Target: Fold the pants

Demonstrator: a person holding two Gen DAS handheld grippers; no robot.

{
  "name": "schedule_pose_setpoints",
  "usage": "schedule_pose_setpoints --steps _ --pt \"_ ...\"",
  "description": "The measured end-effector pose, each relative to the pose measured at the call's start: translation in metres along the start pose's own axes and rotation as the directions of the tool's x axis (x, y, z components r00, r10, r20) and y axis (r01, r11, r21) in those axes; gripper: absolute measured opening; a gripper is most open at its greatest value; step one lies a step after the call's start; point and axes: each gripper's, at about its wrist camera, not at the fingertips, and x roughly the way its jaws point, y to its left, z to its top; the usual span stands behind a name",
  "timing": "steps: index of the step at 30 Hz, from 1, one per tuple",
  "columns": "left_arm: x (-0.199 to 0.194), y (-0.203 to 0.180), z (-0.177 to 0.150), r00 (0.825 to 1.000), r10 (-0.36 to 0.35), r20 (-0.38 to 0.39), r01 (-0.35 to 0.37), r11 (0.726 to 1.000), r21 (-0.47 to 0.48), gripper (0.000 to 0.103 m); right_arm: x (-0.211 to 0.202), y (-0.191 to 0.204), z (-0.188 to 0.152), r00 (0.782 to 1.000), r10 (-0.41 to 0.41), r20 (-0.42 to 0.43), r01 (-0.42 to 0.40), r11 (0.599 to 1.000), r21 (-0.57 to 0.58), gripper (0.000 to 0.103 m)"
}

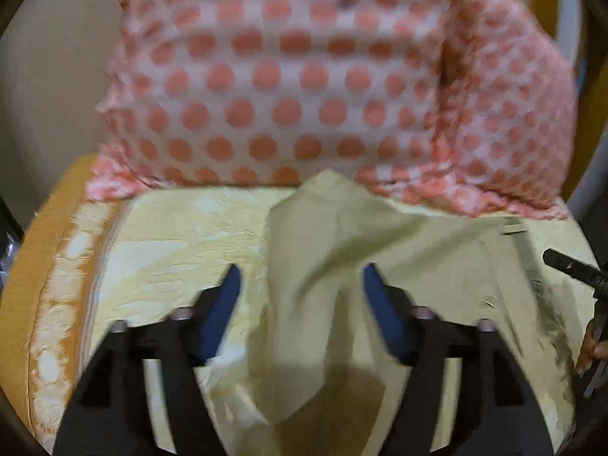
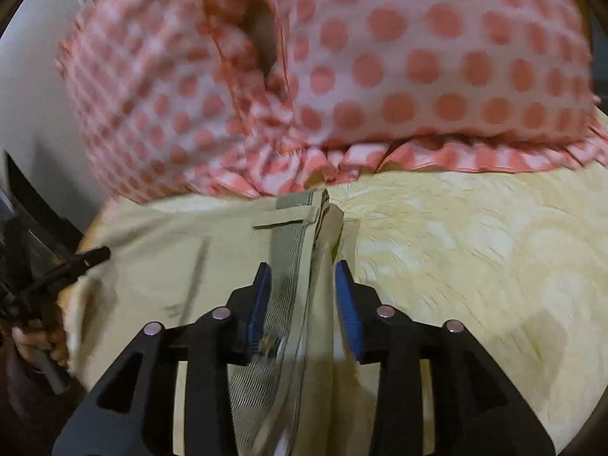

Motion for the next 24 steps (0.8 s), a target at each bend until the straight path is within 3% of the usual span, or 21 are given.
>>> schedule_pose_setpoints --steps 1,2,4,5,6,7,9,11,12,13,14,15,16,18,24 --pt "-0.012 0.000 -0.005 0.999 -0.044 0.016 0.044 0.999 -0.010 0.071 -0.013 0.002 -0.005 0.998 0.050 0.024 -0.050 0.999 0.005 0.069" --pt "-0.028 -0.001 -0.014 0.992 -0.128 0.020 0.128 0.991 -0.023 0.071 -0.028 0.006 -0.014 0.990 0.138 0.040 -0.138 0.990 0.007 0.072" --pt "-0.044 -0.010 -0.032 0.960 -0.281 0.001 0.281 0.959 -0.047 0.079 -0.039 0.017 -0.026 0.958 0.286 0.018 -0.287 0.958 0.012 0.076" --pt "-0.042 -0.015 -0.040 0.944 -0.328 -0.035 0.325 0.943 -0.063 0.081 -0.039 0.022 -0.034 0.934 0.356 -0.006 -0.356 0.934 0.027 0.080" --pt "-0.034 -0.022 -0.045 0.932 -0.353 -0.077 0.347 0.934 -0.082 0.081 -0.038 0.025 -0.040 0.920 0.391 -0.025 -0.390 0.920 0.044 0.090" --pt "-0.024 -0.025 -0.050 0.925 -0.362 -0.118 0.351 0.931 -0.103 0.081 -0.031 0.025 -0.047 0.910 0.412 -0.053 -0.407 0.910 0.081 0.093" --pt "0.004 -0.029 -0.059 0.923 -0.325 -0.208 0.301 0.943 -0.140 0.077 -0.005 0.015 -0.059 0.926 0.351 -0.142 -0.324 0.929 0.181 0.092" --pt "-0.001 -0.036 -0.060 0.949 -0.260 -0.182 0.249 0.965 -0.079 0.073 -0.002 0.001 -0.061 0.920 0.379 -0.098 -0.343 0.901 0.264 0.091" --pt "-0.011 -0.041 -0.061 0.963 -0.203 -0.180 0.198 0.979 -0.045 0.073 -0.005 -0.001 -0.060 0.927 0.359 -0.108 -0.317 0.905 0.283 0.089" --pt "-0.021 -0.044 -0.063 0.974 -0.159 -0.163 0.157 0.987 -0.021 0.080 -0.015 0.001 -0.061 0.952 0.284 -0.112 -0.243 0.928 0.283 0.091" --pt "-0.039 -0.048 -0.070 0.988 -0.099 -0.117 0.103 0.995 0.020 0.085 -0.030 0.008 -0.066 0.979 0.175 -0.106 -0.146 0.960 0.239 0.092" --pt "-0.058 -0.052 -0.080 0.997 -0.045 -0.062 0.049 0.997 0.066 0.094 -0.045 0.019 -0.074 0.990 0.116 -0.082 -0.100 0.979 0.179 0.096" --pt "-0.070 -0.055 -0.088 1.000 -0.007 -0.025 0.009 0.995 0.096 0.100 -0.052 0.029 -0.084 0.995 0.088 -0.055 -0.081 0.989 0.128 0.102" --pt "-0.102 -0.060 -0.119 0.994 0.096 0.049 -0.102 0.984 0.143 0.101 -0.074 0.051 -0.113 1.000 0.009 -0.003 -0.009 1.000 0.018 0.102" --pt "-0.117 -0.051 -0.179 0.989 0.147 0.015 -0.148 0.988 0.047 0.101 -0.076 0.101 -0.176 0.989 -0.134 0.064 0.143 0.977 -0.158 0.102"
